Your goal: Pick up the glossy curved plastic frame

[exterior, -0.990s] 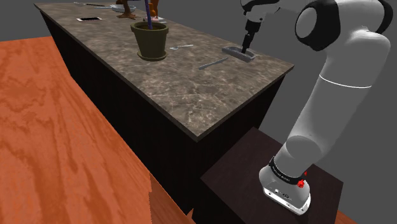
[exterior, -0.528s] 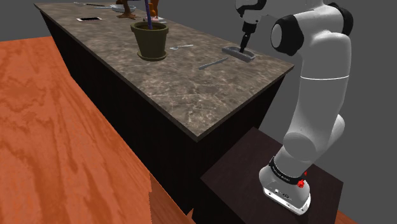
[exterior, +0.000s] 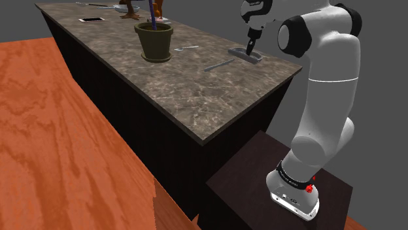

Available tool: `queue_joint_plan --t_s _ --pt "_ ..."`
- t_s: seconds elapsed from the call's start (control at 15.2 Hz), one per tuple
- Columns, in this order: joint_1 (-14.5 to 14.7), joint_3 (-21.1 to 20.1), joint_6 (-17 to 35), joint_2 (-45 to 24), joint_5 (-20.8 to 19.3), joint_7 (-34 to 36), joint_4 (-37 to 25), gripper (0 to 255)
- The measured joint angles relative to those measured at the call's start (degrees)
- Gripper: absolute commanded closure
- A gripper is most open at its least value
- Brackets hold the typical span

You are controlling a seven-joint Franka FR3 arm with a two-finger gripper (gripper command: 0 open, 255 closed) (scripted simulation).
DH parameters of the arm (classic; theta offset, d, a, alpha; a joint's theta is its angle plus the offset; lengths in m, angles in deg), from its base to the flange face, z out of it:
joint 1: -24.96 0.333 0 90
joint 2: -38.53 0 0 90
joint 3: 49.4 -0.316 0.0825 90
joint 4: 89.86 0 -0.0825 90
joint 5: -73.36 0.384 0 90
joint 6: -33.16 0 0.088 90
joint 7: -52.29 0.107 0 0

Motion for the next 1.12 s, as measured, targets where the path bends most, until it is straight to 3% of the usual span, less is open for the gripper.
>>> queue_joint_plan --t_s 0.59,1.12 --pt "0.03 0.00 0.06 0.06 0.01 0.01 0.02 255" --pt "-0.85 0.19 -5.44 -0.17 -0.05 0.17 -5.70 255"
